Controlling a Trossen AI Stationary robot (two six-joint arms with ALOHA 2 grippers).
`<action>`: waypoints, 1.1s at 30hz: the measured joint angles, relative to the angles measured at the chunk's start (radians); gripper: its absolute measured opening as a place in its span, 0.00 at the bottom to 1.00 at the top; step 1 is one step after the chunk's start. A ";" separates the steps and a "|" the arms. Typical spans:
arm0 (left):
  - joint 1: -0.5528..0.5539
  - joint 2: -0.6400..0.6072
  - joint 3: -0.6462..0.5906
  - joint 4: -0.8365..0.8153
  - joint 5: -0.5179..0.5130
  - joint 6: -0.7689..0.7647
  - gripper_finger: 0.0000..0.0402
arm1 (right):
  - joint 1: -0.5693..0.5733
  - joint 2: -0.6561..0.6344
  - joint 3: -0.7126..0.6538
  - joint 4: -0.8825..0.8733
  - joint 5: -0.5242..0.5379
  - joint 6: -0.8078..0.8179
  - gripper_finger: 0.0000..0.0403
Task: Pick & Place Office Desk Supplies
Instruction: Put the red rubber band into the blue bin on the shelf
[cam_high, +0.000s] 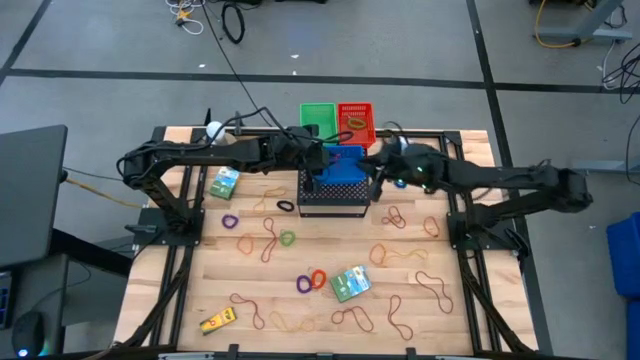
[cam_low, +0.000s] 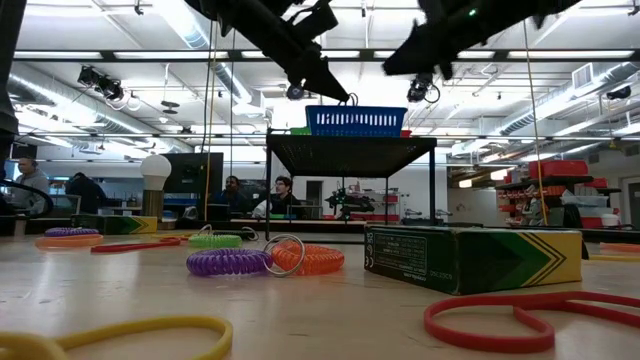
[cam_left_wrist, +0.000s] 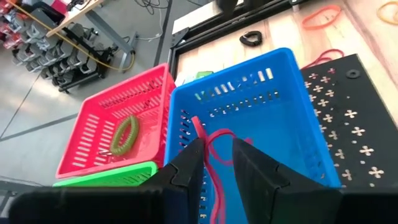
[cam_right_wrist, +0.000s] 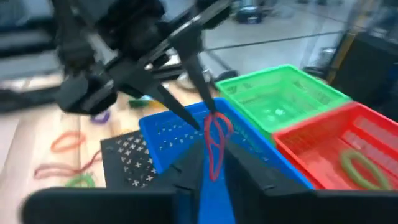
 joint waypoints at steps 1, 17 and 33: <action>0.000 0.000 0.000 0.000 0.002 0.000 0.23 | -0.016 0.030 0.016 0.000 -0.028 -0.033 0.24; -0.009 0.000 0.000 0.002 0.001 0.061 0.23 | -0.146 0.219 0.172 -0.062 -0.237 -0.240 0.22; 0.006 -0.031 -0.002 -0.014 0.002 0.004 0.23 | -0.183 0.238 0.172 -0.091 -0.265 -0.214 0.01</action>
